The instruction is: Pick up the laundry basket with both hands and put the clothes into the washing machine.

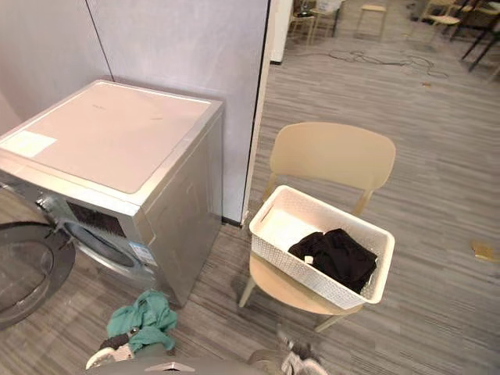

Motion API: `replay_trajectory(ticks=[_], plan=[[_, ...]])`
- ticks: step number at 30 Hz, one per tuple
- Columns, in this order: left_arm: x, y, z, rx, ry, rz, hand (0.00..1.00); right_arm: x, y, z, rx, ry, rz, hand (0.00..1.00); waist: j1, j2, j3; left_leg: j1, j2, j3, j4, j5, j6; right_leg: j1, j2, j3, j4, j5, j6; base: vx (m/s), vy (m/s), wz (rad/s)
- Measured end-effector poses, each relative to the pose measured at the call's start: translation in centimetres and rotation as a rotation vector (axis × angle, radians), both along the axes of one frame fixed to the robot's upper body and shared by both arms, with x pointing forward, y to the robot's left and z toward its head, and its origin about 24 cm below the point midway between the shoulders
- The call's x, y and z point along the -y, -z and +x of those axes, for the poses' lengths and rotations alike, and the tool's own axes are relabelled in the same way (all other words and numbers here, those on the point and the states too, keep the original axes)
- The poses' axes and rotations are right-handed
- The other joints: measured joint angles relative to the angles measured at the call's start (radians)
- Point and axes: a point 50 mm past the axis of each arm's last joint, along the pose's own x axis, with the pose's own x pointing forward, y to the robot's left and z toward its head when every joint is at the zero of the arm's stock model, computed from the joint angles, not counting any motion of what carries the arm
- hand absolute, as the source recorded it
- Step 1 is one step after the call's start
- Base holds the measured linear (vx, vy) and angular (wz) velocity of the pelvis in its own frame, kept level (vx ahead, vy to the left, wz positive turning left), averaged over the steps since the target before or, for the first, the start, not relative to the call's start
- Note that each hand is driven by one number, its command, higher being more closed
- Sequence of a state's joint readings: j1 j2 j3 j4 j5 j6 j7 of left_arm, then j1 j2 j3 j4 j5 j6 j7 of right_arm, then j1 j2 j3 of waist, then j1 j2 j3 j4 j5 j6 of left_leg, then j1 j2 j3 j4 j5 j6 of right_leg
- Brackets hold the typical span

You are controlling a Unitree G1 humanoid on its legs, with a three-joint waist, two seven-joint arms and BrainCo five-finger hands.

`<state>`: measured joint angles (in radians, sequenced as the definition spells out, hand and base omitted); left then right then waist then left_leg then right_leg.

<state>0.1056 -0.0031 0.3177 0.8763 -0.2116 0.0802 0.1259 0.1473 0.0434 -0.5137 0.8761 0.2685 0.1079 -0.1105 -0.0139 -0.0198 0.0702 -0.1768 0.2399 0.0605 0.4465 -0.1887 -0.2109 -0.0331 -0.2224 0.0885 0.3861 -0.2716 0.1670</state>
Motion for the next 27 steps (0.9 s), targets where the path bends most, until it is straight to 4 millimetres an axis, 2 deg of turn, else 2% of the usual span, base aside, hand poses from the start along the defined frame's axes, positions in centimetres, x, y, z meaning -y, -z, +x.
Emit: replay_trajectory(ticks=[2, 3, 6, 8, 9, 10, 11, 12, 13, 14, 15, 16, 17, 18, 19, 21, 23, 24, 27], plan=[[0.0, -0.2, 0.9, 0.018, 0.044, 0.009, 1.00, -0.6, 0.3, -0.4, -0.016, 0.031, 0.027, 0.00, 0.003, -0.015, -0.001, 0.001, -0.005, 0.018, 0.007, -0.008, 0.006, 0.011, -0.007, 0.009, -0.040, 0.066, 0.016, 0.13, 0.217, -0.12], [0.6, -0.4, 1.6, 0.032, 0.094, 0.002, 1.00, -0.7, 0.3, -0.5, -0.016, 0.055, 0.036, 0.00, 0.005, -0.015, -0.001, 0.012, -0.009, 0.028, 0.000, -0.010, 0.011, 0.018, -0.013, 0.009, -0.059, 0.118, 0.043, 0.13, 0.245, -0.10], [2.3, -0.4, 2.4, 0.047, 0.219, -0.017, 1.00, -0.6, 0.4, -0.5, -0.018, 0.067, 0.037, 0.00, 0.001, 0.007, -0.012, 0.054, -0.019, 0.065, -0.059, -0.003, 0.031, -0.009, -0.021, 0.014, -0.038, 0.213, 0.054, 0.09, 0.179, -0.19], [2.9, -0.3, 2.3, 0.047, 0.235, -0.037, 1.00, -0.3, 0.3, -0.2, -0.011, 0.055, 0.027, 0.00, 0.005, 0.011, -0.013, 0.099, -0.018, 0.111, -0.110, 0.005, 0.038, -0.061, -0.018, 0.015, 0.021, 0.266, 0.033, 0.03, 0.100, -0.55], [3.1, -0.2, 2.1, 0.042, 0.234, -0.043, 1.00, -0.1, 0.1, 0.3, 0.004, 0.046, 0.018, 0.00, 0.005, 0.018, -0.009, 0.117, -0.016, 0.138, -0.126, 0.008, 0.042, -0.091, -0.018, 0.005, 0.056, 0.290, 0.008, -0.02, 0.098, -0.78], [3.3, -0.1, 1.8, 0.029, 0.231, -0.051, 1.00, 0.3, -0.2, 0.9, 0.022, 0.027, 0.001, 0.00, 0.004, 0.027, -0.002, 0.151, -0.013, 0.187, -0.156, 0.013, 0.047, -0.133, -0.024, -0.049, 0.090, 0.333, -0.051, -0.02, 0.116, -0.85], [3.3, 0.0, 1.7, 0.024, 0.232, -0.051, 1.00, 0.4, -0.2, 1.1, 0.024, 0.015, -0.003, 0.00, 0.004, 0.029, -0.001, 0.167, -0.013, 0.209, -0.173, 0.023, 0.051, -0.143, -0.031, -0.078, 0.094, 0.350, -0.064, -0.03, 0.098, -1.00], [3.3, 0.2, 1.1, 0.005, 0.232, -0.053, 1.00, 0.4, -0.3, 1.4, 0.032, -0.013, -0.011, 0.00, 0.003, 0.044, 0.010, 0.204, -0.013, 0.250, -0.215, 0.041, 0.057, -0.154, -0.035, -0.134, 0.095, 0.361, -0.065, -0.02, 0.041, -0.89], [2.6, 0.3, 0.8, -0.012, 0.236, -0.035, 1.00, 0.4, -0.4, 1.8, 0.039, -0.031, -0.014, 0.00, -0.005, 0.037, 0.010, 0.226, -0.007, 0.272, -0.250, 0.059, 0.054, -0.165, -0.011, -0.185, 0.124, 0.287, -0.053, -0.04, -0.005, -0.76], [2.2, 0.4, 0.6, -0.023, 0.242, -0.024, 1.00, 0.1, -0.4, 2.0, 0.041, -0.047, -0.010, 0.00, -0.011, 0.031, 0.009, 0.230, -0.003, 0.275, -0.261, 0.064, 0.050, -0.160, 0.021, -0.202, 0.127, 0.246, -0.056, -0.03, -0.104, -0.42], [1.9, 0.5, 0.2, -0.050, 0.265, -0.010, 1.00, -0.2, -0.3, 1.8, 0.033, -0.075, -0.005, 0.00, -0.015, 0.014, 0.011, 0.229, -0.013, 0.276, -0.270, 0.070, 0.048, -0.131, 0.064, -0.235, 0.069, 0.165, -0.070, -0.03, -0.131, -0.19], [1.6, 0.5, 0.4, -0.052, 0.277, -0.001, 1.00, -0.3, -0.1, 1.4, 0.016, -0.092, -0.006, 0.00, -0.014, 0.008, 0.010, 0.229, -0.022, 0.278, -0.279, 0.073, 0.049, -0.107, 0.063, -0.243, 0.015, 0.142, -0.068, -0.01, -0.178, -0.16], [1.6, 0.6, 0.6, -0.065, 0.292, 0.005, 1.00, 0.0, -0.1, 1.8, 0.020, -0.100, -0.005, 0.00, -0.018, 0.009, 0.017, 0.229, -0.023, 0.262, -0.294, 0.081, 0.059, -0.071, 0.081, -0.238, -0.071, 0.125, -0.073, -0.02, -0.150, -0.05], [1.8, 0.7, 0.6, -0.077, 0.307, 0.001, 1.00, 0.2, -0.2, 1.9, 0.019, -0.106, -0.012, 0.00, -0.024, 0.015, 0.026, 0.228, -0.030, 0.238, -0.317, 0.089, 0.087, -0.065, 0.090, -0.241, -0.098, 0.134, -0.083, -0.03, -0.142, -0.02], [2.3, 0.8, 0.5, -0.084, 0.322, -0.004, 1.00, 0.8, -0.2, 1.7, 0.003, -0.118, -0.029, 0.00, -0.021, 0.029, 0.033, 0.234, -0.040, 0.199, -0.343, 0.092, 0.095, -0.067, 0.097, -0.239, -0.101, 0.140, -0.084, -0.03, -0.074, 0.04], [2.3, 0.9, 0.3, -0.098, 0.328, -0.002, 1.00, 1.4, -0.1, 1.4, -0.019, -0.136, -0.042, 0.00, -0.019, 0.037, 0.033, 0.252, -0.042, 0.188, -0.368, 0.104, 0.104, -0.060, 0.102, -0.239, -0.103, 0.144, -0.079, 0.00, -0.039, -0.03], [2.0, 1.0, -0.2, -0.110, 0.315, 0.001, 1.00, 1.6, 0.0, 1.0, -0.041, -0.154, -0.045, 0.00, -0.018, 0.035, 0.032, 0.270, -0.042, 0.187, -0.387, 0.106, 0.104, -0.046, 0.108, -0.239, -0.118, 0.149, -0.079, 0.01, -0.018, -0.04], [0.8, 1.2, -1.0, -0.159, 0.293, 0.015, 1.00, 1.4, 0.8, -1.0, -0.137, -0.136, 0.001, 0.00, -0.028, 0.013, 0.024, 0.268, -0.093, 0.130, -0.398, 0.101, 0.112, 0.001, 0.079, -0.231, -0.236, 0.216, -0.064, 0.00, 0.000, 0.00], [0.8, 1.2, -1.0, -0.159, 0.293, 0.015, 1.00, 1.4, 0.8, -1.0, -0.137, -0.136, 0.001, 0.00, -0.028, 0.013, 0.024, 0.268, -0.093, 0.130, -0.398, 0.101, 0.112, 0.001, 0.079, -0.231, -0.237, 0.216, -0.064, 0.00, 0.000, 0.00]])
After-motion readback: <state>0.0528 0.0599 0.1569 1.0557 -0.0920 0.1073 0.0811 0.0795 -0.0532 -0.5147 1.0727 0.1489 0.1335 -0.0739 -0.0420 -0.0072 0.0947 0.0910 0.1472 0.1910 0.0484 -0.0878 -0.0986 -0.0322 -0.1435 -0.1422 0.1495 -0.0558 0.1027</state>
